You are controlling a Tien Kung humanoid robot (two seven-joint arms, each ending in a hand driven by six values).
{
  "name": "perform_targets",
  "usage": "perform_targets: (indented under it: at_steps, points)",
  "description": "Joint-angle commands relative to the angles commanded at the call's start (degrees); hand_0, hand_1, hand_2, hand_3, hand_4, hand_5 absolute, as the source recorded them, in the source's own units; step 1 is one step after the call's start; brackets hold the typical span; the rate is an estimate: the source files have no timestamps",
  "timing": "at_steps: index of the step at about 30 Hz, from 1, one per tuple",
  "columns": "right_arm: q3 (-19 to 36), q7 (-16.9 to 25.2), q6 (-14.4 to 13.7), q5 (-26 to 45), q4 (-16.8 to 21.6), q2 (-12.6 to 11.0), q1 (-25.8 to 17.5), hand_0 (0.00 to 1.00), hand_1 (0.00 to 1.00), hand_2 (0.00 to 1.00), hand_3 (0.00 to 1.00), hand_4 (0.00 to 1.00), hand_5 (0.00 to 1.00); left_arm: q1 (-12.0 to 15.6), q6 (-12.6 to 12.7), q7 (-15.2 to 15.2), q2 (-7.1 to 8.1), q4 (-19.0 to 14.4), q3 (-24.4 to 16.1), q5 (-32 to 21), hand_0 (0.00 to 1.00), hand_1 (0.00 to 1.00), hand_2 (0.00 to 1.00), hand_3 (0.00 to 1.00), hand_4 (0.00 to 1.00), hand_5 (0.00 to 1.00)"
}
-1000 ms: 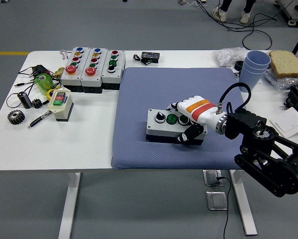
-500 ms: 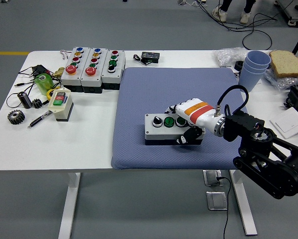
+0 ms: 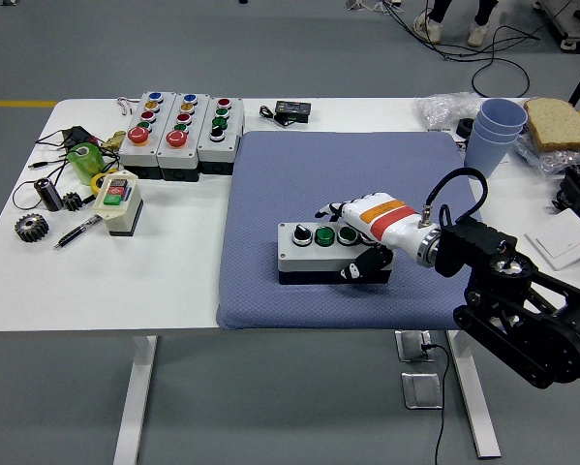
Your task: Pick up the button,place it on the desk,press the button,press the button
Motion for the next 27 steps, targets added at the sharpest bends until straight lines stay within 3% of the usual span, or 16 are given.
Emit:
perform_targets:
  at_steps: [6,7,12,13,20,24,25,27]
  points:
    - [0.2,-0.8,0.5,0.2,0.6,-0.1,-0.1,0.773,0.634,0.742,0.917,0.991,0.314,-0.1,0.0,0.0,0.01,0.0,-0.1,0.0,0.646,0.706,0.728,0.645,0.392,0.737]
    - [0.2,-0.9,0.5,0.3,0.8,-0.2,-0.2,0.877,0.700,0.805,0.959,0.998,0.319,-0.1,0.0,0.0,0.01,0.0,-0.1,0.0,0.646,0.705,0.727,0.645,0.391,0.736]
    - [1.1,-0.9,0.1,1.6,3.0,-0.7,-0.9,0.877,0.700,0.805,0.959,0.998,0.319,-0.2,0.1,-0.1,0.01,0.0,0.3,-0.5,0.646,0.705,0.727,0.645,0.391,0.736]
    - [1.5,-0.8,-0.6,2.0,4.0,-0.9,-1.2,0.948,0.787,0.870,0.998,0.998,0.323,-0.2,0.1,-0.2,0.02,0.0,0.5,-0.7,0.647,0.705,0.727,0.645,0.391,0.735]
    - [4.6,-0.6,-4.4,3.4,8.3,-2.7,-3.1,0.955,0.811,0.900,0.991,0.998,0.331,-0.3,0.1,-0.3,0.03,0.0,0.8,-1.2,0.647,0.705,0.727,0.645,0.390,0.735]
    - [8.1,-0.2,-8.6,4.3,12.6,-5.2,-5.9,0.955,0.811,0.900,0.991,0.998,0.331,-0.4,0.2,-0.4,0.01,0.0,0.9,-1.6,0.647,0.705,0.727,0.645,0.390,0.735]
    - [9.0,-0.3,-9.7,4.7,13.6,-5.8,-6.6,0.698,0.495,0.645,0.820,0.997,0.361,-0.4,0.2,-0.4,0.01,0.0,1.0,-1.8,0.647,0.705,0.728,0.645,0.389,0.734]
    - [10.7,-0.5,-11.2,5.7,15.5,-7.2,-8.0,0.698,0.495,0.645,0.820,0.997,0.361,-0.4,0.2,-0.4,-0.01,0.0,0.9,-1.6,0.647,0.705,0.728,0.645,0.389,0.734]
